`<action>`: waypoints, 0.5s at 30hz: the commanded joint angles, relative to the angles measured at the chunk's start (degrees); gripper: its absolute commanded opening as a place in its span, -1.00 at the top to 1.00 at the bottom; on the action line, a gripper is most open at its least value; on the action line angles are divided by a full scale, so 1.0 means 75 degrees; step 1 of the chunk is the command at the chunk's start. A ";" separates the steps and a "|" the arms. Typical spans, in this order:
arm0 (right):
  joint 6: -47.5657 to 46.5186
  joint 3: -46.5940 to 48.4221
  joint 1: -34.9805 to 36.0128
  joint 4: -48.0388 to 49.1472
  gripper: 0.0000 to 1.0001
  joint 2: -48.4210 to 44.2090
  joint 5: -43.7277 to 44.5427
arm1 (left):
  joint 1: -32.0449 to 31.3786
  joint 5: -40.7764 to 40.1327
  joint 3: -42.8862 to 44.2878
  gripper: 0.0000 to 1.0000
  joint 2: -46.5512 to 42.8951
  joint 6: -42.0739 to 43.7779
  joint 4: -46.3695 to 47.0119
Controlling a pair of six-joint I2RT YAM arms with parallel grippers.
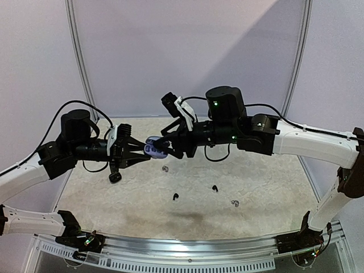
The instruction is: Insert the wireless bluetooth earbuds into the charging case
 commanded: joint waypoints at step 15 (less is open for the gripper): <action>0.0519 0.0890 -0.0475 -0.0245 -0.42 0.0342 -0.0619 | -0.0069 -0.0325 -0.1395 1.00 -0.0039 -0.3991 0.2814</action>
